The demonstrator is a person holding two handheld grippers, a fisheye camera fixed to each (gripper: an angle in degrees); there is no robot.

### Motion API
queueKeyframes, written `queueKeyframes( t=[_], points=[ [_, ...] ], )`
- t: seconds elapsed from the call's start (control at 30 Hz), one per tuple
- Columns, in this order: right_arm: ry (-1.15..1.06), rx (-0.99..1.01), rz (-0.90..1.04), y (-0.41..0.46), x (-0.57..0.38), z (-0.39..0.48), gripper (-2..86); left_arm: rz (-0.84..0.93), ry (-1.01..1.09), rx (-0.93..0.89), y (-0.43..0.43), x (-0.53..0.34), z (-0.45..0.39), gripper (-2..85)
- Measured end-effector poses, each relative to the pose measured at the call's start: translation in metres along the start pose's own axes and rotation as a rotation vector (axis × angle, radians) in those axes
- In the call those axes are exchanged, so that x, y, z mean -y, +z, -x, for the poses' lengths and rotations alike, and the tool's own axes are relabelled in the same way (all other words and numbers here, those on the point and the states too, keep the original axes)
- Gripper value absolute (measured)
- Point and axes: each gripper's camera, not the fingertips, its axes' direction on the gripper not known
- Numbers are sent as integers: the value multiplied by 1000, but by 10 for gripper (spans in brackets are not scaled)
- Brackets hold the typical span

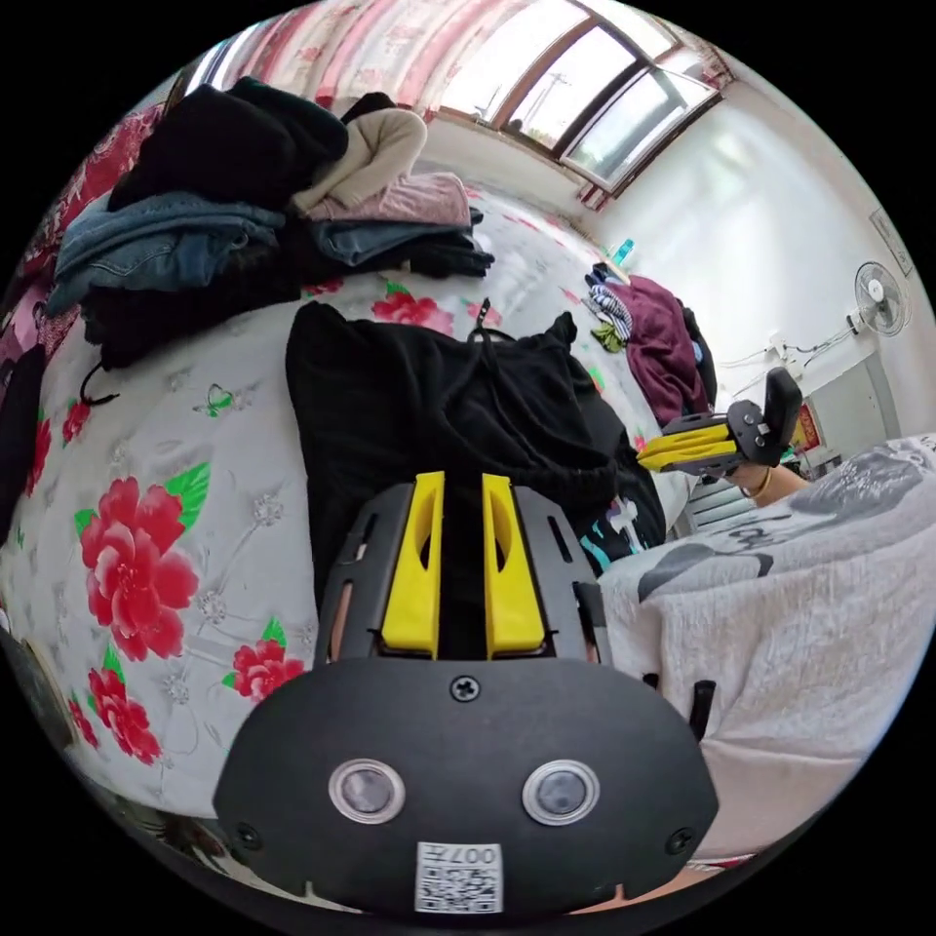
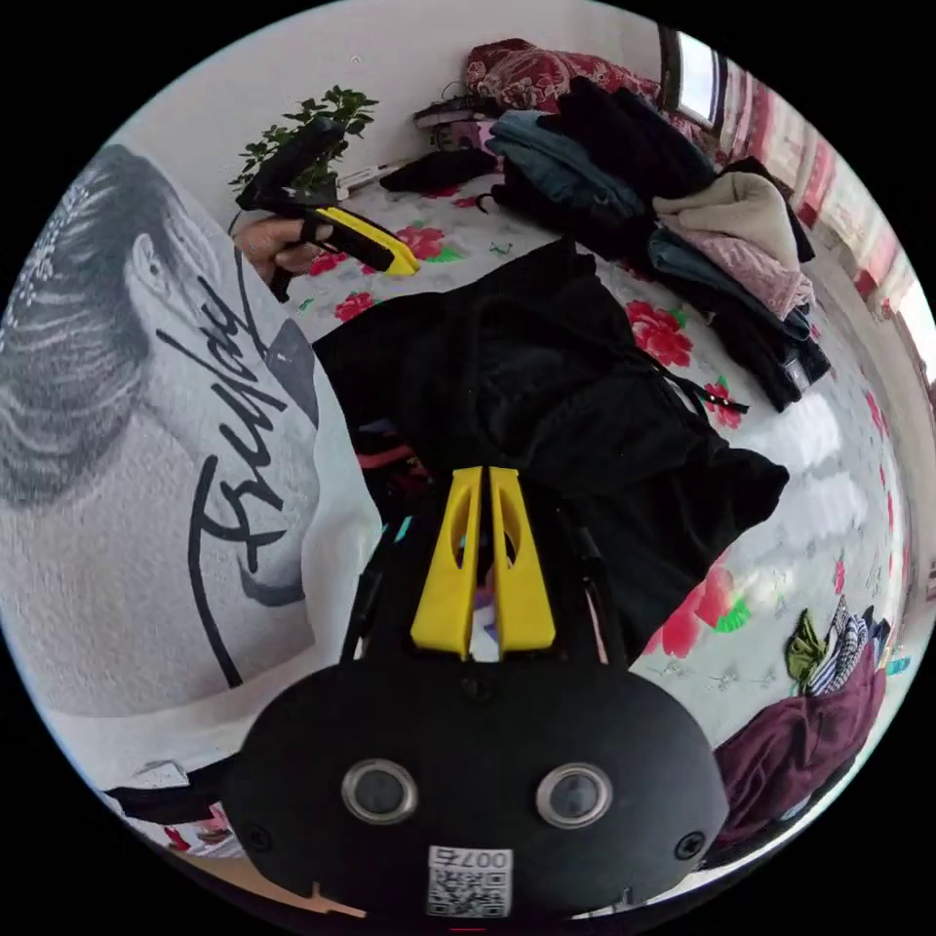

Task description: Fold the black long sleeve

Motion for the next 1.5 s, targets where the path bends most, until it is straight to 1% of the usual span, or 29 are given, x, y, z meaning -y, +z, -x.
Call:
queueKeyframes(
  t=[0.07, 0.13, 0.2, 0.23, 0.27, 0.3, 0.33, 0.4, 0.5, 0.57, 0.6, 0.63, 0.67, 0.7, 0.77, 0.87, 1.0, 1.1, 1.17, 1.2, 1.27, 1.33, 1.4, 1.43, 1.47, 1.5],
  points=[
    [95, 37, -130, -5, 0, -15, 3, -71, 4, -62, 3, 19, 1, 63],
    [162, 80, -159, 5, 2, -26, 4, -64, 35, -125, 29, 31, -10, 64],
    [198, 118, -88, 31, 6, -34, 4, 74, 54, -177, 81, 34, -21, 65],
    [208, 142, 25, 56, 8, -36, 4, 207, 64, -147, 121, 28, -28, 64],
    [214, 139, 162, 84, 8, -37, 5, 273, 73, -108, 144, 18, -32, 59],
    [212, 129, 205, 94, 6, -36, 5, 240, 79, -110, 143, 14, -34, 58],
    [204, 99, 164, 94, 3, -33, 7, 202, 62, -116, 133, 9, -33, 56],
    [239, 95, 126, 82, -2, -37, 12, 194, 21, -124, 113, 4, -28, 60],
    [365, 142, -15, 49, -35, -55, 29, 120, 1, -54, 56, -29, -18, 61],
    [525, 148, -114, 26, -84, -71, 42, 82, -67, -2, 11, -75, -1, 63],
    [571, 149, -129, 22, -99, -74, 45, 74, -92, 10, 1, -90, 5, 64],
    [666, 148, -146, 15, -131, -80, 51, 68, -151, 33, -17, -121, 17, 66],
    [762, 138, -147, 11, -166, -84, 58, 73, -216, 56, -32, -154, 29, 73],
    [805, 132, -139, 10, -183, -84, 62, 79, -249, 68, -39, -172, 35, 77],
    [961, 112, -75, 11, -249, -81, 77, 129, -385, 107, -56, -239, 56, 97],
    [1075, 140, -8, 20, -306, -71, 91, 204, -468, 100, -63, -304, 70, 123],
    [1099, 211, 45, 43, -335, -68, 101, 285, -469, 36, -46, -339, 76, 154],
    [1061, 245, 95, 70, -336, -76, 97, 383, -408, -13, -5, -346, 73, 150],
    [1034, 326, 157, 94, -332, -89, 79, 486, -383, -20, 33, -340, 71, 112],
    [1031, 346, 174, 98, -331, -92, 72, 502, -370, -8, 39, -336, 70, 96],
    [969, 345, 218, 99, -321, -101, 38, 554, -308, 42, 52, -318, 63, 48],
    [899, 321, 259, 94, -318, -101, 18, 612, -245, 60, 51, -315, 61, 31],
    [843, 355, 242, 81, -324, -101, 8, 587, -212, -21, 28, -319, 65, 22],
    [839, 411, 195, 69, -331, -104, 5, 547, -213, -126, 6, -321, 72, 19],
    [842, 505, 116, 54, -340, -110, 2, 487, -223, -277, -21, -321, 81, 16],
    [844, 556, 71, 46, -345, -114, 2, 447, -228, -346, -36, -320, 86, 16]
  ],
)
